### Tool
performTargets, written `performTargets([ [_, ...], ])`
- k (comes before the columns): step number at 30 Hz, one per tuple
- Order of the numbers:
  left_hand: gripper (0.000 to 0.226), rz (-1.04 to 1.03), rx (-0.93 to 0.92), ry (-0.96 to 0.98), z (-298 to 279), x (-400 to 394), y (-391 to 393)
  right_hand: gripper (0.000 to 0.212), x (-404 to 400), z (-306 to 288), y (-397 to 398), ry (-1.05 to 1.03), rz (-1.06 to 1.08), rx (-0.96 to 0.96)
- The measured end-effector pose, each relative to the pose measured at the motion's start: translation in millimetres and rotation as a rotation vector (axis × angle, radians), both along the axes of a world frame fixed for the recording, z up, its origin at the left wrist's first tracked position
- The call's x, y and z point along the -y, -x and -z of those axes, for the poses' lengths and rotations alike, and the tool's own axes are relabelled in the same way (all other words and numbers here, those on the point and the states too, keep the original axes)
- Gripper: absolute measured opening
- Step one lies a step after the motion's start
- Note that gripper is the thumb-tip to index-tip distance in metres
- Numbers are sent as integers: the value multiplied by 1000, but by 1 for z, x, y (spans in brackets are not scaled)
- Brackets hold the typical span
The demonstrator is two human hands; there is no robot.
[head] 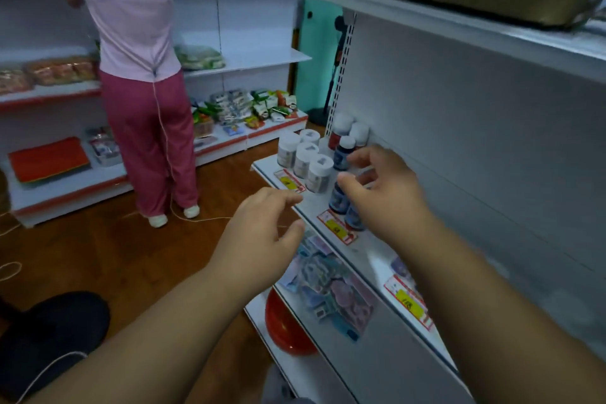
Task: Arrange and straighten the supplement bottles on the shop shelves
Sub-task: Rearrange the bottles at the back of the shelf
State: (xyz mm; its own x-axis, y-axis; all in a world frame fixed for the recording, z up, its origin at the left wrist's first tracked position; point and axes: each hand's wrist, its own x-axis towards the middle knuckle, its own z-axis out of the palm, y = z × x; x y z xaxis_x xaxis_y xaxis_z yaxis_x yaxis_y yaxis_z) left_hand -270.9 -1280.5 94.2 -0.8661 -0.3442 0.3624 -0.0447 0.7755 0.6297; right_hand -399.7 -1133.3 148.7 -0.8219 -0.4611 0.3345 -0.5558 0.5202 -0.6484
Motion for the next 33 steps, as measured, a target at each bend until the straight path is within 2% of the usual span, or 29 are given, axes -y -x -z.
performTargets([
  [3,36,43,13,29,5,32,54,15,32,4,72,-77,29,-56],
  [6,36,51,32,52,0,61,103,13,65,15,141,-244,73,-14],
  [9,36,98,2,48,-7,87,142,30,90,30,196,-407,97,112],
  [13,33,147,1,25,-7,113,183,37,113,45,233,-549,107,190],
  [15,33,168,47,6,-3,123,200,33,125,53,238,-698,106,191],
  [17,34,213,80,-15,0,135,215,22,132,64,244,-739,189,162],
  [20,34,278,84,-17,3,153,231,28,139,76,248,-644,350,160],
  [25,34,424,86,-12,1,191,250,21,153,79,250,-609,497,102],
  [27,37,477,94,-8,-1,203,254,19,155,71,244,-531,583,72],
  [30,51,537,95,-57,-7,218,254,18,151,49,216,-149,686,73],
  [33,73,576,83,-127,-18,226,248,10,160,25,168,434,565,235],
])
